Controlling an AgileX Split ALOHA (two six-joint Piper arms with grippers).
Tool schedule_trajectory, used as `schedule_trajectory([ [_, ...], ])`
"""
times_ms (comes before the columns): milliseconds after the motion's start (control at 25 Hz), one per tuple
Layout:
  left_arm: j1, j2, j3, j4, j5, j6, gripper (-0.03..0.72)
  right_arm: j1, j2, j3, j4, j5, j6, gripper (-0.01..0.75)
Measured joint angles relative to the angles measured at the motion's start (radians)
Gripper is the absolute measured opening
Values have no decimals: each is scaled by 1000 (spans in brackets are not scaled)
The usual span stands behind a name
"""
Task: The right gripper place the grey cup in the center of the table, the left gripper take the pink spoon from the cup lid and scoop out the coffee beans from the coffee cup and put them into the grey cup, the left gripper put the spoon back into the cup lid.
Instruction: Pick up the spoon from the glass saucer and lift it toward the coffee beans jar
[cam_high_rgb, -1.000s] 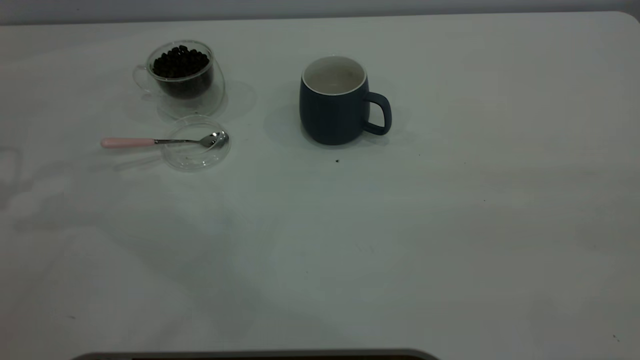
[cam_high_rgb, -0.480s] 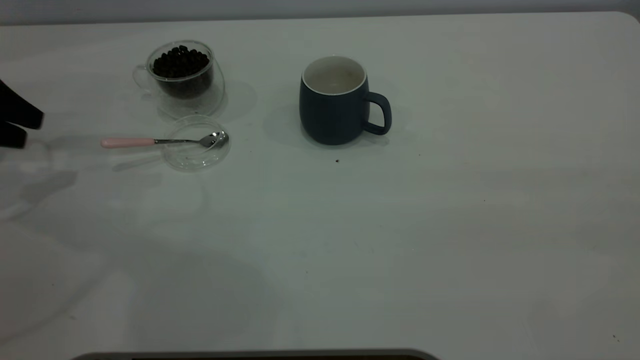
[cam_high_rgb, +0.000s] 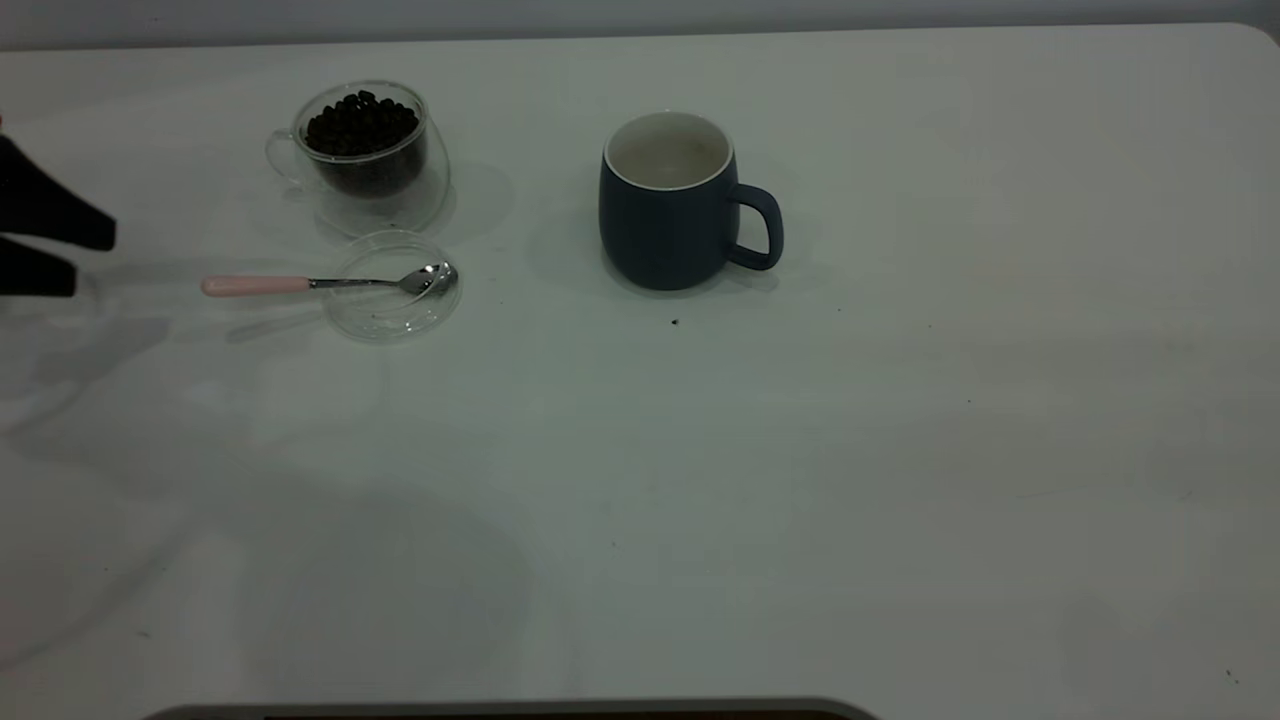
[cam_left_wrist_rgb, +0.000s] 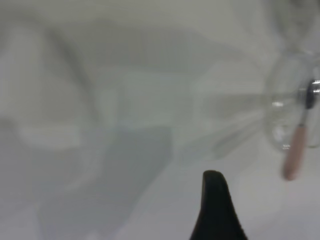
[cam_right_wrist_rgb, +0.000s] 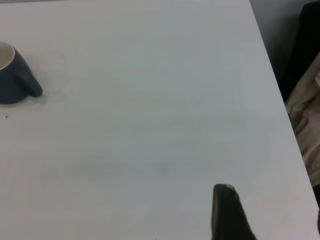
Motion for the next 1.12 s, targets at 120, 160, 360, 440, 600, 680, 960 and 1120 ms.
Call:
schedule_trajectory([
  [120, -40, 16, 0, -47, 14, 41, 576, 0, 0, 0, 0, 0, 0, 457],
  [160, -56, 25, 0, -70, 13, 52, 576, 0, 0, 0, 0, 0, 0, 457],
  [360, -128, 60, 0, -155, 2, 133, 576, 0, 0, 0, 0, 0, 0, 457],
  [440, -139, 61, 0, -161, -12, 156, 576, 0, 0, 0, 0, 0, 0, 457],
  [600, -140, 61, 0, -165, -57, 168, 576, 0, 0, 0, 0, 0, 0, 457],
  [680, -140, 62, 0, -166, -59, 169, 576, 0, 0, 0, 0, 0, 0, 457],
  [960, -163, 112, 0, -172, -59, 169, 576, 0, 0, 0, 0, 0, 0, 457],
  [1120, -165, 114, 0, -173, -55, 169, 576, 0, 0, 0, 0, 0, 0, 457],
])
